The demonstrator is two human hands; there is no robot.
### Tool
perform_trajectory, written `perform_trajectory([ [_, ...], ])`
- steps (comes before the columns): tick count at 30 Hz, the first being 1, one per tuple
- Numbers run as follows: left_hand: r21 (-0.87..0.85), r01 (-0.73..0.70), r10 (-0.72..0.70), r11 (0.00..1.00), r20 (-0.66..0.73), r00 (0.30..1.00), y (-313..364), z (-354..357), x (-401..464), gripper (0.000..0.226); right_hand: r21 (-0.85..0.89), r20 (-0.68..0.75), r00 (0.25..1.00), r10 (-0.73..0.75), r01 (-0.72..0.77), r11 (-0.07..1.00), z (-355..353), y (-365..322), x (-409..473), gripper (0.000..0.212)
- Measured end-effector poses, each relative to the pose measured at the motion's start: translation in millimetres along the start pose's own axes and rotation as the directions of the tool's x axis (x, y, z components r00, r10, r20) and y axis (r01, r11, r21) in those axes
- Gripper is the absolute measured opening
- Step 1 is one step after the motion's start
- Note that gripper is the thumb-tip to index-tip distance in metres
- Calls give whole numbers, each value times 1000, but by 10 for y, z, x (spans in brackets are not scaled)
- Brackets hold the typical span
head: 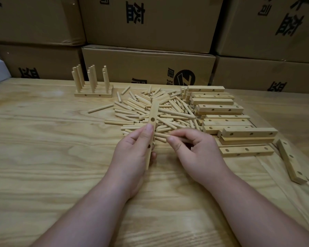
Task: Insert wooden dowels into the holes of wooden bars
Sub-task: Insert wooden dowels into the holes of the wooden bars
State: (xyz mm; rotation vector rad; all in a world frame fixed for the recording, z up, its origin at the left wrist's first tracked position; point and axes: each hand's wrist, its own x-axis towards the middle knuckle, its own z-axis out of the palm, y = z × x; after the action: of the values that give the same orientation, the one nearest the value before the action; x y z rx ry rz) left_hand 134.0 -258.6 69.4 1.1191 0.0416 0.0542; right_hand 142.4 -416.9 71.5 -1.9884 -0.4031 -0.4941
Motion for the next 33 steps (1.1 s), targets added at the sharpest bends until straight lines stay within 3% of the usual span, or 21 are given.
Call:
perform_trajectory([
  [1, 28, -13, 13, 1000, -6, 1000, -7, 4, 0, 35, 6, -29, 1000, -6, 6, 1000, -16, -12, 15, 3],
  [3, 14, -17, 18, 1000, -53, 998, -11, 2, 22, 29, 6, -118, 993, -10, 11, 1000, -73, -3, 36, 19],
  [5, -121, -24, 7, 992, -139, 990, 20, -20, 56, 33, -45, -200, 980, 10, -19, 999, -141, 42, 62, 28],
  [7, -275, -73, 12, 959, -217, 976, 80, -66, 93, 36, -185, -215, 976, 34, -75, 980, -166, 86, 84, 18],
  [10, -357, -177, 50, 917, -338, 940, 181, -162, 138, 32, -333, -101, 994, 42, -73, 940, -112, 90, 87, 12],
  [14, -354, -230, 50, 906, -453, 890, 237, -221, 154, 33, -397, 196, 980, -20, 98, 913, -11, 11, 14, 16],
  [18, -408, -114, -44, 906, -358, 933, 215, -173, 123, 31, -451, 433, 901, 25, 192, 872, 58, -22, -48, 40],
  [23, -408, -6, -86, 913, -206, 975, 188, -127, 96, 29, -449, 544, 835, 79, 210, 868, 102, 25, -54, 51],
  [26, -401, 38, -118, 915, -175, 978, 180, -130, 96, 32, -468, 513, 857, 47, 233, 852, 118, 38, -47, 50],
  [29, -425, 80, -145, 902, -122, 982, 167, -133, 101, 36, -502, 391, 920, 13, 202, 841, 100, 38, -32, 41],
  [33, -407, 124, -177, 905, -96, 979, 130, -118, 130, 36, -599, 268, 960, 81, 100, 795, 82, 77, -10, 36],
])
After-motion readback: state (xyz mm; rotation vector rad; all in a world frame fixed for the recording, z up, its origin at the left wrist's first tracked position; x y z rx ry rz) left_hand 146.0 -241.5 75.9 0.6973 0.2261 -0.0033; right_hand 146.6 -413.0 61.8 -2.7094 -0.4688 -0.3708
